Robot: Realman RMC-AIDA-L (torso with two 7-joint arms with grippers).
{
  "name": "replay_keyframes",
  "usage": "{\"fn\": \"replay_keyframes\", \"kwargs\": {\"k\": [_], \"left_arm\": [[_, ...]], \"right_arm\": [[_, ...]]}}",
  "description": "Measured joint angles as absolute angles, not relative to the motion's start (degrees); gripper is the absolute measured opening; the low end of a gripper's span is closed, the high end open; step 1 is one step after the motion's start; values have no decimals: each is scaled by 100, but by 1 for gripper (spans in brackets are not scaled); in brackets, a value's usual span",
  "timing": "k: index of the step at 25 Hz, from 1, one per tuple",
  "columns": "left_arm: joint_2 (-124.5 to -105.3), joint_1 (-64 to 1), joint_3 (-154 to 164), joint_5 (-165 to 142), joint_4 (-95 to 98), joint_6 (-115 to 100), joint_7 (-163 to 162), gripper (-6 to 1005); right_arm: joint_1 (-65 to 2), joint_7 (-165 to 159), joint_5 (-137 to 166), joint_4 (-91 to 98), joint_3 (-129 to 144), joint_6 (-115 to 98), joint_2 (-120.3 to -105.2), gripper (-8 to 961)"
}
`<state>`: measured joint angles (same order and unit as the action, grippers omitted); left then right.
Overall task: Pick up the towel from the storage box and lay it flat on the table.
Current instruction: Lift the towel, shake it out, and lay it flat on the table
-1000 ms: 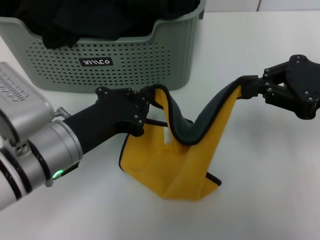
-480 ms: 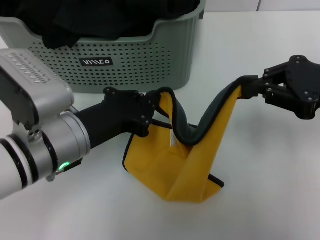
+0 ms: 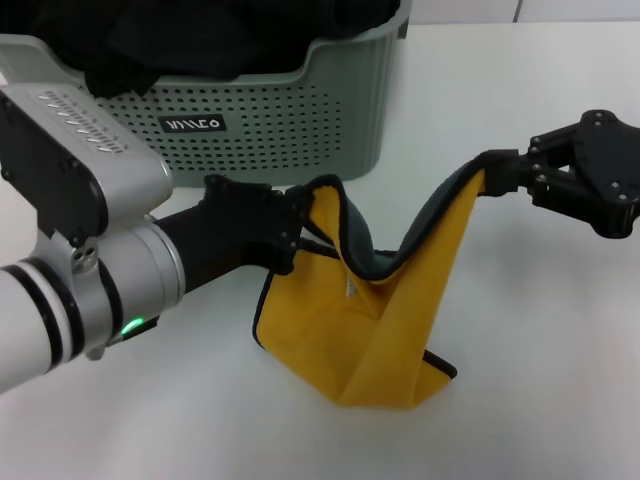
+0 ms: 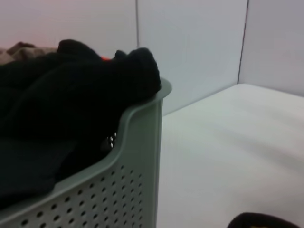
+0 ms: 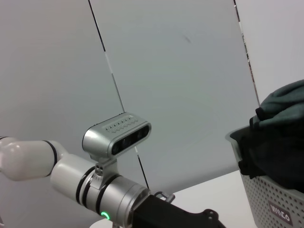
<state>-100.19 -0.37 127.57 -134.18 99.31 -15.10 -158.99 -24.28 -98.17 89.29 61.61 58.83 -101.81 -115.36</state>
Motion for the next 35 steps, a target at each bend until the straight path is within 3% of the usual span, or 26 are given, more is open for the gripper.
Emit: {"fn": "replay_keyframes", "kwargs": {"k": [4, 13, 15, 23, 35], "left_arm": [[-10393, 306, 12212, -12922, 10157, -2411, -14928, 43], [-11835, 684, 9897, -10326, 9359, -5009, -11563, 44], [-11966, 652, 9493, -9950, 9122, -5435, -11193, 44], [-12004, 378, 8893, -8948, 8179, -6036, -10374, 45], [-12001, 862, 7927, -7098, 7392, -8084, -9197, 46]], "right_arm": [[-2432, -9797, 8929, 6160, 5880, -10177, -11538, 57], [-2462, -9748, 8943, 6071, 5879, -10169, -11538, 58], [-2480, -9748, 8944, 6070, 5880, -10167, -11540, 58], [-2517, -9786, 8943, 6097, 5884, -10152, -11550, 59], [-2306, -10440, 9019, 7021, 6035, -10231, -11559, 61]]}}
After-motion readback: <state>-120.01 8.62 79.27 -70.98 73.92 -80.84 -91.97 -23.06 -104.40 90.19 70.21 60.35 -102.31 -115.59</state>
